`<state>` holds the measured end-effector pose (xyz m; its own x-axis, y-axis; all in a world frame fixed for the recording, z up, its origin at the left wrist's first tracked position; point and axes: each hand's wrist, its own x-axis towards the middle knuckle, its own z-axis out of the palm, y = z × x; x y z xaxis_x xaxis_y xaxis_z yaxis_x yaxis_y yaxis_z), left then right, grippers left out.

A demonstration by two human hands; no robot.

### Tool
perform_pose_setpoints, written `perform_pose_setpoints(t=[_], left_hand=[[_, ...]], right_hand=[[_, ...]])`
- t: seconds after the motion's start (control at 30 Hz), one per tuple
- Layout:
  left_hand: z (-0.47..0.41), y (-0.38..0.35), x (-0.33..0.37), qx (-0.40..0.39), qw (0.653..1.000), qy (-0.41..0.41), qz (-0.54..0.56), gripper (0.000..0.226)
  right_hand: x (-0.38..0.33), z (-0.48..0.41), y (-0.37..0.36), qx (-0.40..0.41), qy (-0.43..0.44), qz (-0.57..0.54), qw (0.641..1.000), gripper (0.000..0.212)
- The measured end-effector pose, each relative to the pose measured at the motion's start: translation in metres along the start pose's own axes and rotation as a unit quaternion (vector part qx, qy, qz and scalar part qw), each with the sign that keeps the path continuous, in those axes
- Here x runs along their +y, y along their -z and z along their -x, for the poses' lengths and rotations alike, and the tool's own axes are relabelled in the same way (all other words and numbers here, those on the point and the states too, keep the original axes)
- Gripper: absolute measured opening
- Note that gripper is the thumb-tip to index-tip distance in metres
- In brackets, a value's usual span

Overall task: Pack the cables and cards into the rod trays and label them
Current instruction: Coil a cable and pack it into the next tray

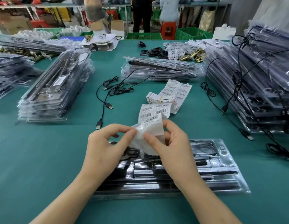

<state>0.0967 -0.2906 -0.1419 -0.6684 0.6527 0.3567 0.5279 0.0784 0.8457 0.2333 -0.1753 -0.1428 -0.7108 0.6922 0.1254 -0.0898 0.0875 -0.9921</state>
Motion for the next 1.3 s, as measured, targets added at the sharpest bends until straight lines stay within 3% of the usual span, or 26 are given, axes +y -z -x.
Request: perform_pose_setpoints(t=[0.17,0.27,0.37,0.43,0.5,0.57,0.6,0.67,0.7,0.73,0.77,0.83,1.0,1.17,1.23,1.3], left_hand=[[-0.011,0.009,-0.002,0.080,0.957,0.135,0.243,0.015],[-0.016,0.014,-0.005,0.092,0.928,0.141,0.334,0.022],[-0.018,0.018,-0.007,0.023,0.914,0.092,0.395,0.027],[-0.017,0.018,-0.007,-0.048,0.894,0.070,0.440,0.031],[-0.015,0.018,-0.008,-0.105,0.881,0.051,0.459,0.029],[-0.013,0.018,-0.008,-0.138,0.881,0.042,0.450,0.032],[-0.012,0.018,-0.007,-0.146,0.885,0.040,0.441,0.035],[-0.010,0.016,-0.006,-0.155,0.897,0.025,0.413,0.043],[-0.010,0.016,-0.005,-0.159,0.904,0.012,0.397,0.045],[-0.009,0.015,-0.003,-0.166,0.908,-0.002,0.384,0.046],[-0.008,0.015,-0.001,-0.174,0.911,-0.016,0.375,0.044],[-0.008,0.014,0.002,-0.191,0.913,-0.037,0.359,0.042],[-0.005,0.012,0.007,-0.213,0.922,-0.058,0.317,0.045],[-0.001,0.012,0.011,-0.224,0.937,-0.046,0.264,0.040],[-0.001,0.008,0.010,-0.210,0.951,-0.010,0.229,0.013],[0.000,0.004,0.010,-0.171,0.963,0.043,0.204,0.017]], right_hand=[[-0.002,-0.012,0.013,0.030,-0.020,0.017,0.999,0.029],[-0.003,-0.031,0.026,0.080,-0.046,0.072,0.993,0.025],[-0.010,-0.055,0.041,0.119,-0.075,0.210,0.967,0.035],[-0.016,-0.065,0.049,0.124,-0.082,0.370,0.917,0.054],[-0.021,-0.064,0.054,0.144,-0.058,0.530,0.833,0.067],[-0.029,-0.055,0.051,0.161,0.012,0.593,0.789,0.061],[-0.034,-0.048,0.046,0.148,0.048,0.580,0.800,0.051],[-0.041,-0.033,0.036,0.076,0.071,0.459,0.882,0.022],[-0.044,-0.024,0.031,0.010,0.031,0.357,0.933,0.015],[-0.049,-0.013,0.024,-0.066,-0.027,0.252,0.965,0.027],[-0.051,-0.004,0.019,-0.132,-0.092,0.171,0.972,0.038],[-0.052,0.012,0.013,-0.185,-0.157,0.133,0.961,0.049],[-0.049,0.033,0.015,-0.239,-0.196,0.026,0.951,0.031],[-0.044,0.043,0.021,-0.192,-0.182,0.030,0.964,0.022],[-0.039,0.046,0.023,-0.114,-0.161,0.010,0.980,0.019],[-0.032,0.049,0.025,0.005,-0.136,-0.023,0.990,0.015]])
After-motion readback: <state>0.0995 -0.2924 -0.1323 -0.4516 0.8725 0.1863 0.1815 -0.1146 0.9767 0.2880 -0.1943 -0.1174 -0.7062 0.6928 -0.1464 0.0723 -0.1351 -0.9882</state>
